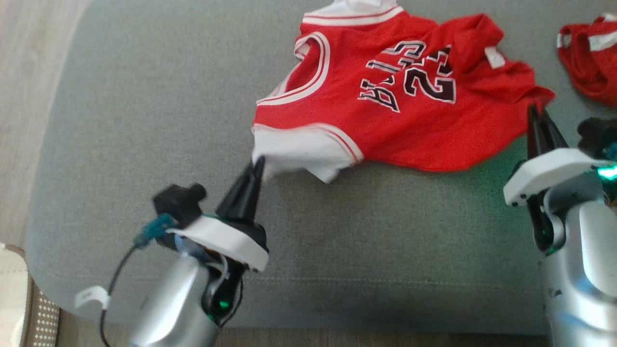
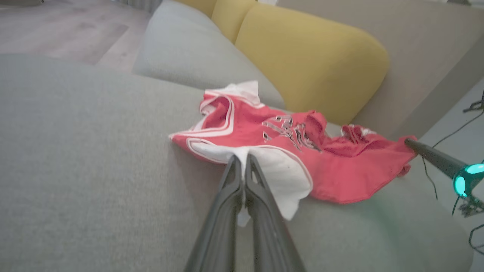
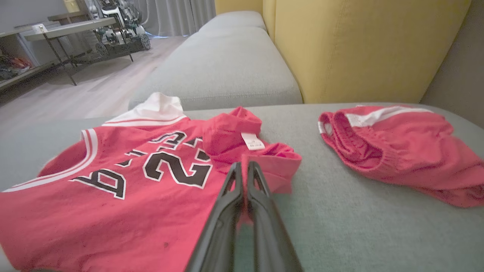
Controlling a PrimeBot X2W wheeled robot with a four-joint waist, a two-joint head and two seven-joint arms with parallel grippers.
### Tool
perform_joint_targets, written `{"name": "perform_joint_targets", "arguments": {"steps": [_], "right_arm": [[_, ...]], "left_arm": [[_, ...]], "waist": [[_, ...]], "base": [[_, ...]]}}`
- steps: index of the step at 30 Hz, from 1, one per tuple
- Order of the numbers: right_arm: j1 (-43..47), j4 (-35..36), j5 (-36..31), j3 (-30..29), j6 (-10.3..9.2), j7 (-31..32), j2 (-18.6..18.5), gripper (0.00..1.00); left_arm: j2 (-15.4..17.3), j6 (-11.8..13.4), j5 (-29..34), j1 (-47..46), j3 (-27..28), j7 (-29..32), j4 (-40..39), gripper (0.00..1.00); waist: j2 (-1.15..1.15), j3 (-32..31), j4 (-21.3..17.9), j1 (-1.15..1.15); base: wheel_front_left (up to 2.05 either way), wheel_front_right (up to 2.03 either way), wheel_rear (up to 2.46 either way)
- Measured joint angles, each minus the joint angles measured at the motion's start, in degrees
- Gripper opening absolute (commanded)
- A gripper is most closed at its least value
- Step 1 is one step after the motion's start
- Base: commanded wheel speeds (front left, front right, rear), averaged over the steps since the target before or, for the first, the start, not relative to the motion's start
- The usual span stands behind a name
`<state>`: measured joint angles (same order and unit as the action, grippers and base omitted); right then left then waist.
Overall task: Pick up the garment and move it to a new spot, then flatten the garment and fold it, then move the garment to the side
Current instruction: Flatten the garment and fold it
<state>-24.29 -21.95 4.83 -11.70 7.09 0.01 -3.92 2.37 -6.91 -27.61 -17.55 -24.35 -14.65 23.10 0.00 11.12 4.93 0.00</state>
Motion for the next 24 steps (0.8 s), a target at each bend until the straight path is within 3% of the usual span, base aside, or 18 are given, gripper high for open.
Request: {"name": "perform_joint_targets", "arguments": {"steps": [7,13,20,24], "right_arm": [[-7.3,1.5,6.5,7.7,0.00,0.4,-3.7,0.00],[-15.2,1.3,13.0,12.3,0.00,1.0,-4.7,0.00],[-22.8,0.0,18.3,13.1,0.00,1.6,-4.8,0.00],[-26.3,-1.4,20.4,9.7,0.00,4.2,-3.3,0.00]], "left_arm": [[1.6,-0.2,-5.6,-1.7,3.0,0.1,-8.6,0.00],[2.9,0.1,-10.3,-8.1,6.2,4.6,-15.8,0.00],[2.7,4.4,-13.9,-13.3,10.5,8.1,-23.1,0.00],[2.5,7.4,-14.2,-15.3,12.2,9.3,-27.1,0.00]], "waist": [[0.00,-5.2,0.2,0.00],[0.00,-9.5,-0.2,0.00],[0.00,-13.2,-1.0,0.00],[0.00,-14.8,-1.5,0.00]], "base": [[0.00,0.00,0.00],[0.00,0.00,0.00],[0.00,0.00,0.00],[0.00,0.00,0.00]]}}
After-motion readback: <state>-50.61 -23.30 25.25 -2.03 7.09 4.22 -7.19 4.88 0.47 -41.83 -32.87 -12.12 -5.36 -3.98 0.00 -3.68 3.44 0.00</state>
